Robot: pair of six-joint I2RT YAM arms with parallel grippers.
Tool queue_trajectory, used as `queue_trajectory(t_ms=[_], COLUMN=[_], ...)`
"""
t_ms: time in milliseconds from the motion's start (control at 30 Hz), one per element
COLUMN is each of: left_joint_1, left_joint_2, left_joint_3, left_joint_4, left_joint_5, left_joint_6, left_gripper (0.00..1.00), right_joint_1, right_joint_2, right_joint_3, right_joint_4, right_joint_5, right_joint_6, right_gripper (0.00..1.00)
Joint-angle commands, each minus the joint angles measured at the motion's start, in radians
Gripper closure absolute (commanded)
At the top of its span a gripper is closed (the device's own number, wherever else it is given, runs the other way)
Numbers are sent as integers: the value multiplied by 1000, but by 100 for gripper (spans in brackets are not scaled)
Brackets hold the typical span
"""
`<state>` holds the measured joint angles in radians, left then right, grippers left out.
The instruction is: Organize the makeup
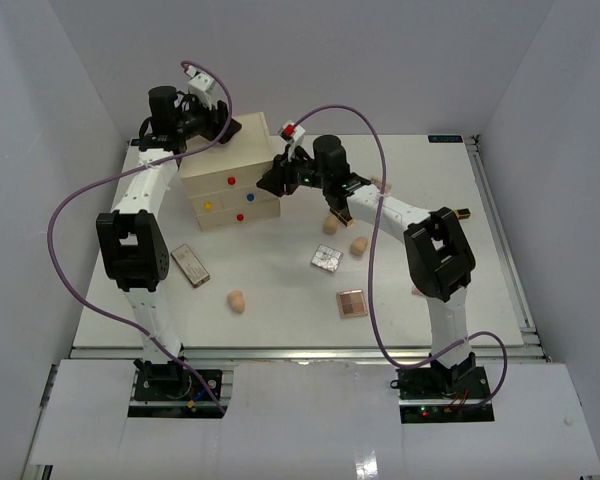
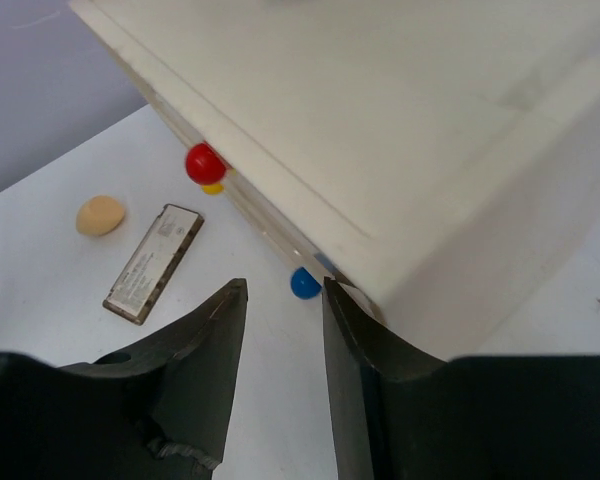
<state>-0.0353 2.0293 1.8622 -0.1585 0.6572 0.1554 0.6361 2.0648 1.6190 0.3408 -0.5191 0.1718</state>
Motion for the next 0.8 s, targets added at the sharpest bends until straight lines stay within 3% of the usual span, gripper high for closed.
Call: queue_trajectory(t_ms=[0,167,433,767], left_joint_1=[-41,-35,0,3], left_joint_2=[35,27,36,-37], left_joint_3=[11,109,131,218], left_joint_4=[-314,-320,-355,-274], left_joint_5=[98,-26,-63,-41], left_joint_6=[-147,-186,-185,-206], left_gripper=[25,19,19,19], right_joint_1=[-64,-98,-160,-167], right_joint_2=[-64,-98,-286,-410], right_joint_3=[-47,-80,-238,-406], right_joint_4=[6,1,9,-2], right_joint_5=[169,186,-251,-424], right_joint_6=[-52,-112,-224,-216], right_gripper=[51,46,28,28])
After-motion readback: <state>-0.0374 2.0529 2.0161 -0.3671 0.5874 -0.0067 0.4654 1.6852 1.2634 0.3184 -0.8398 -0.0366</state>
